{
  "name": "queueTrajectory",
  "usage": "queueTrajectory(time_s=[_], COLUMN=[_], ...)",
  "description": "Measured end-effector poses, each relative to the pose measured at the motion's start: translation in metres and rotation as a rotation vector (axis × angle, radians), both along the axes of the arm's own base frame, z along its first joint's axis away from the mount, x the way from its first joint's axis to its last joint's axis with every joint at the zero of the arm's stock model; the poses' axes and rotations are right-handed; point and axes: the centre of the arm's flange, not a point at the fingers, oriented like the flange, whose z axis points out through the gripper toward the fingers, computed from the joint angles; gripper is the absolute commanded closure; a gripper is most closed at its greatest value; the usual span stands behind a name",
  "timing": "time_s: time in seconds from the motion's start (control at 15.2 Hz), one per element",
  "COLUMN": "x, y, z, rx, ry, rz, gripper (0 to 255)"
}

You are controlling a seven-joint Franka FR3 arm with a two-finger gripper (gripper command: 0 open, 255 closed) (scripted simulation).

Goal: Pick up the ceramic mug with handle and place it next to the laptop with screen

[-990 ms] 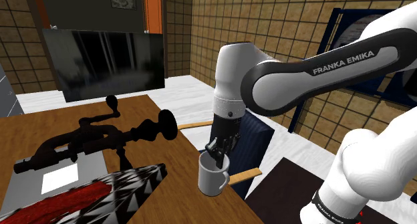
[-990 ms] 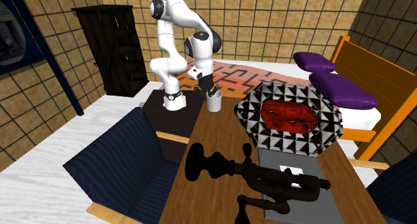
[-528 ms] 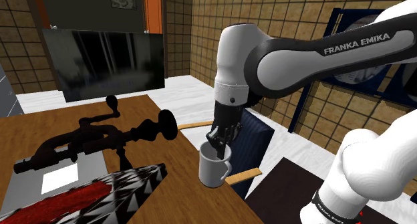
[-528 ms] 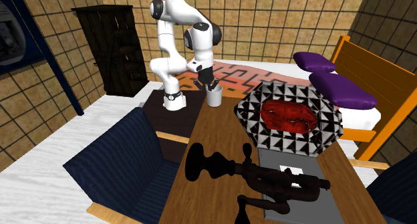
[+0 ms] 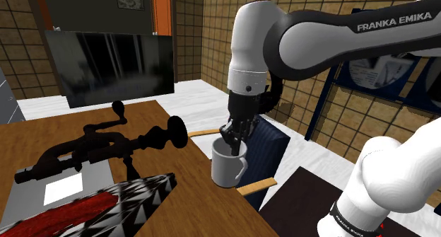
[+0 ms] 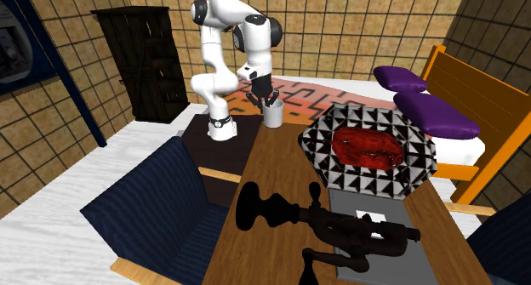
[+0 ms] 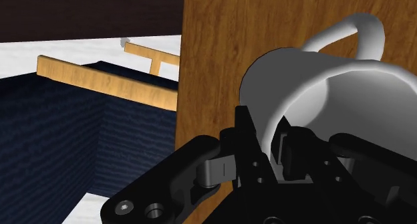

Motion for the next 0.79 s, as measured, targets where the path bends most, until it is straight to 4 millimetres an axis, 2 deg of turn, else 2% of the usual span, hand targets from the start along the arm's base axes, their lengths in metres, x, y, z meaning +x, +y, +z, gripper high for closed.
queueTrajectory(time_s=[0.26,0.79], x=[0.005,0.101], y=[0.002,0.028], z=[0.02,0.025], rx=[0.0,0.0], ry=[0.0,0.0], rz=[0.0,0.001], gripper=[255,255])
